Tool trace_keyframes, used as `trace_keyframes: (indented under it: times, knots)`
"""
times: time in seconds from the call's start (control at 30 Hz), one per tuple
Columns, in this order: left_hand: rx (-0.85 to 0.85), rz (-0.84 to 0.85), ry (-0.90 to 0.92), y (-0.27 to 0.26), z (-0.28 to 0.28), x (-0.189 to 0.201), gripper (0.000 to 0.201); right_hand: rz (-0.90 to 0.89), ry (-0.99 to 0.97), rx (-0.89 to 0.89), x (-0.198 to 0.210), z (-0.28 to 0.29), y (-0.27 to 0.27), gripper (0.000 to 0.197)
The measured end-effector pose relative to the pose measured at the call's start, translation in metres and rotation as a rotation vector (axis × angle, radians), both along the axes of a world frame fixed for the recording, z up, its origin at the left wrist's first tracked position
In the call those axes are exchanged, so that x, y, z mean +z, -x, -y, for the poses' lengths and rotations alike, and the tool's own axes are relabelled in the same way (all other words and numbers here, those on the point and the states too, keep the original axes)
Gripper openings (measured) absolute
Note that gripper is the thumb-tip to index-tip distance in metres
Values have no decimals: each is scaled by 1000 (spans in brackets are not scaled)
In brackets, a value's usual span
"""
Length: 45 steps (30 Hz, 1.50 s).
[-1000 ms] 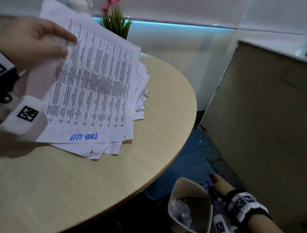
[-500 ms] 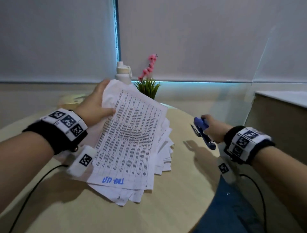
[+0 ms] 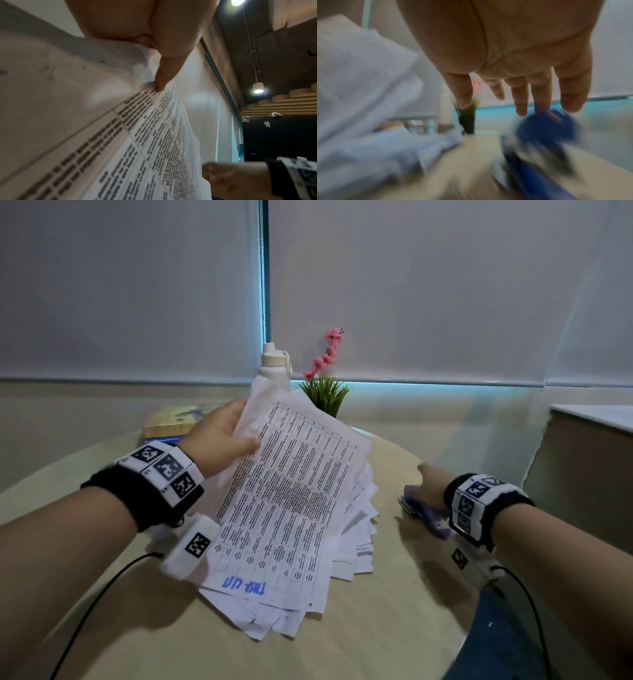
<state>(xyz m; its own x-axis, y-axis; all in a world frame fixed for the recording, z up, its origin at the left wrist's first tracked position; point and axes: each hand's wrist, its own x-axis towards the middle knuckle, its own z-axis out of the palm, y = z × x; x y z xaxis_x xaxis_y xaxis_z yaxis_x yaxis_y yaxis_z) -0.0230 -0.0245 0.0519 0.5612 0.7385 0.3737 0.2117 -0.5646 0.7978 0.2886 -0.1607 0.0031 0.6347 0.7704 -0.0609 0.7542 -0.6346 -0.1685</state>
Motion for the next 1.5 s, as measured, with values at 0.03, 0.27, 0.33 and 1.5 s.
trace_keyframes:
  times: [0.03,0.27,0.33,1.5]
  knots:
    - [-9,-9,2,-1,3,1,40,-44,-150,55,14,1,8,63]
    - [-131,-67,-109,-13,32,21,42,-499,-556,536,102,-2,87,58]
    - [-126,-61,-159,-17,38,23,42,-474,-432,554,98,-5,96,31]
    - [7,275,243,17,35,7,15,-1194,-927,384,32,47,73,95]
